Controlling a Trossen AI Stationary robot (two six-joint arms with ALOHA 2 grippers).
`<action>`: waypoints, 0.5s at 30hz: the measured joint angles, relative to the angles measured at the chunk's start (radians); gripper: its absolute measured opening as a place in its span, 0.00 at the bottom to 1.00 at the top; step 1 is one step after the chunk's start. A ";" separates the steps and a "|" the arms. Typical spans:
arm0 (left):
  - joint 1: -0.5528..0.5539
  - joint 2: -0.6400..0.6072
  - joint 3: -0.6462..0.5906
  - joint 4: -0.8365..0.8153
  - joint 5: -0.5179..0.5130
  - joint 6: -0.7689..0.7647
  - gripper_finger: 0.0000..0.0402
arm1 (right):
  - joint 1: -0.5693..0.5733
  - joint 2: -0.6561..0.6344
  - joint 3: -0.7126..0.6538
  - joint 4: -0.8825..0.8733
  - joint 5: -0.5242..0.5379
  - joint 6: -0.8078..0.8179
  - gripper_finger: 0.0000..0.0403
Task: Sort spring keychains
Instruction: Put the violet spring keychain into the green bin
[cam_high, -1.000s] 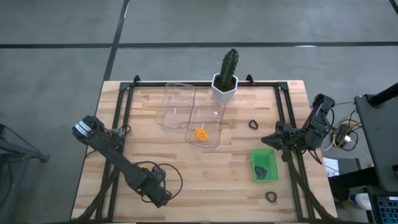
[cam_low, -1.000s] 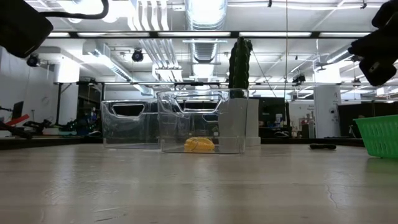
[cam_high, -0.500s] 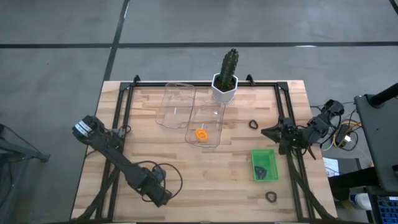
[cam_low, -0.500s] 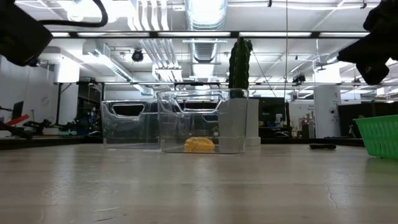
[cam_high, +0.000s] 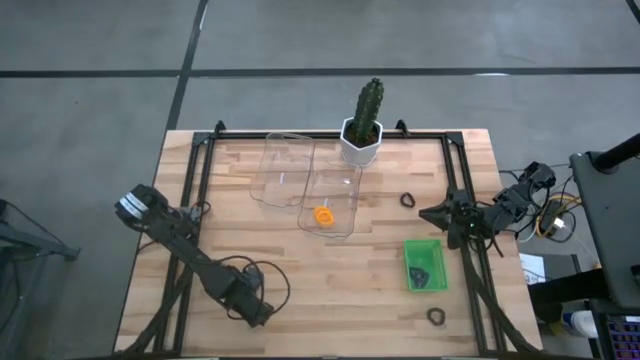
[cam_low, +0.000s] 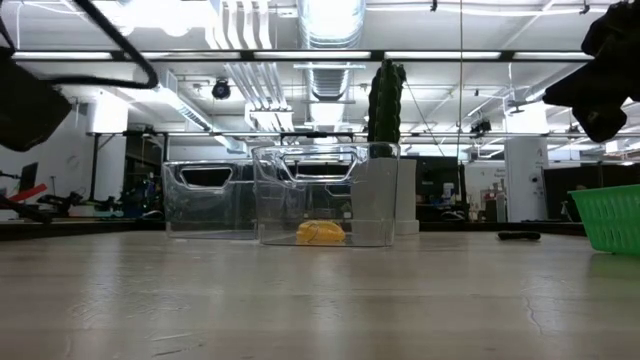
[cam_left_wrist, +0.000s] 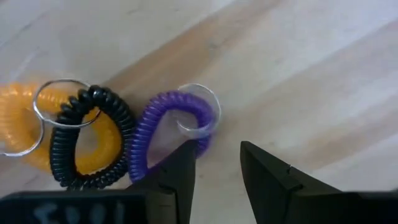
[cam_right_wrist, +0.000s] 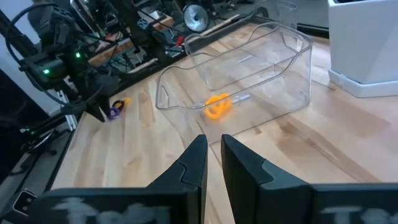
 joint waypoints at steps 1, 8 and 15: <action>0.000 0.001 -0.005 0.002 0.000 0.000 0.32 | 0.000 0.000 0.000 0.000 0.000 0.000 0.11; 0.000 -0.002 0.006 0.029 0.026 -0.017 0.32 | 0.000 0.000 0.000 0.000 0.000 0.000 0.11; 0.001 -0.003 0.003 0.005 0.021 -0.016 0.32 | 0.000 0.000 0.000 0.002 0.001 -0.001 0.11</action>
